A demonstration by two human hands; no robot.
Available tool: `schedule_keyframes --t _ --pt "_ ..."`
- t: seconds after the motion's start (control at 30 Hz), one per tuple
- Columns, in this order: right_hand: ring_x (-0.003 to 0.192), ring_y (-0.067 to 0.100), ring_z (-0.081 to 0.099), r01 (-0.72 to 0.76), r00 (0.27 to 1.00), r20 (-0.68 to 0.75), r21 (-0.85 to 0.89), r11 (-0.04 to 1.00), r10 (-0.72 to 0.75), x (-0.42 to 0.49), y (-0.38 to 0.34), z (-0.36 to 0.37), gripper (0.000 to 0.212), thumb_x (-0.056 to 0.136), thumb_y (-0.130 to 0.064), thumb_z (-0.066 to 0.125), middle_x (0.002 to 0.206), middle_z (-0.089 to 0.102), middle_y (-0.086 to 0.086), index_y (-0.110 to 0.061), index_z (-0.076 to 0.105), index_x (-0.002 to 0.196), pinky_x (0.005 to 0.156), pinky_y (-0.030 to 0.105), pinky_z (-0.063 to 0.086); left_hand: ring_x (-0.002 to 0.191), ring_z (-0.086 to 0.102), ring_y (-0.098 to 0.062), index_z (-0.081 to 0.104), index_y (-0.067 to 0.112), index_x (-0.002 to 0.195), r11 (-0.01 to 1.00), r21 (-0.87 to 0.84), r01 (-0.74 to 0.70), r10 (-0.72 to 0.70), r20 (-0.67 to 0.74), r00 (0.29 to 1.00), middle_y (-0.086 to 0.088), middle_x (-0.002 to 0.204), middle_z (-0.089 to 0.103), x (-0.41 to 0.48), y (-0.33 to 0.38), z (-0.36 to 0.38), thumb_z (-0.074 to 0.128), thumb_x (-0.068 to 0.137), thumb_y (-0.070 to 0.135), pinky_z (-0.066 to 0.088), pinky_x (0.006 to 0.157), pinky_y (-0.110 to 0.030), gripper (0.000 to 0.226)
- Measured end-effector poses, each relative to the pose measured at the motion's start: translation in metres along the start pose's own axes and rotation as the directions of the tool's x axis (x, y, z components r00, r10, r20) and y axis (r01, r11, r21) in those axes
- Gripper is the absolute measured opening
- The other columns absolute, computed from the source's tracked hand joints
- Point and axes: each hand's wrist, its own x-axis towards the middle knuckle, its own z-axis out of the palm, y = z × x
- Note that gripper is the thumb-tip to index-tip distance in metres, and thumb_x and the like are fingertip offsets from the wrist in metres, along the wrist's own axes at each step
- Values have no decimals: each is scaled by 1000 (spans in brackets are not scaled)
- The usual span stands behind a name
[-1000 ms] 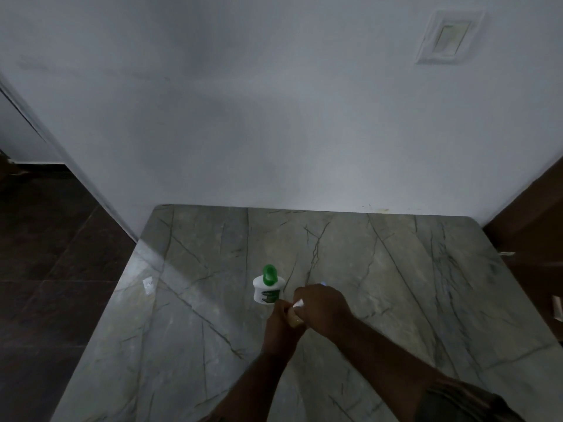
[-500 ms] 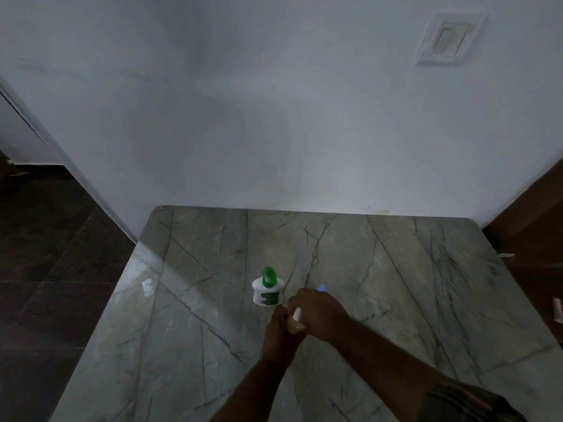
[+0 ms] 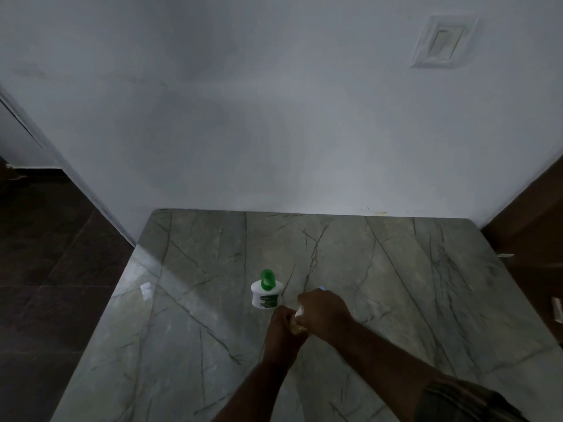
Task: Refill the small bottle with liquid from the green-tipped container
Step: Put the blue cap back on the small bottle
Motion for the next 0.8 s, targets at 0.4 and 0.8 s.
schedule_keyframes --t 0.4,0.8 --pt "107 24 60 60 998 7 145 988 -61 -1 12 8 52 82 -41 61 122 58 1 -18 53 128 87 32 47 76 65 -4 57 23 91 1000 -18 2 -2 24 1000 6 86 69 5 -10 0 84 70 23 56 66 -26 35" --pt "103 23 61 78 995 48 157 985 -86 4 7 15 46 86 -42 58 117 58 2 -21 53 126 86 38 51 85 67 -8 57 23 99 1000 -29 8 -7 41 999 8 92 70 8 -19 -2 84 71 20 58 73 -28 39"
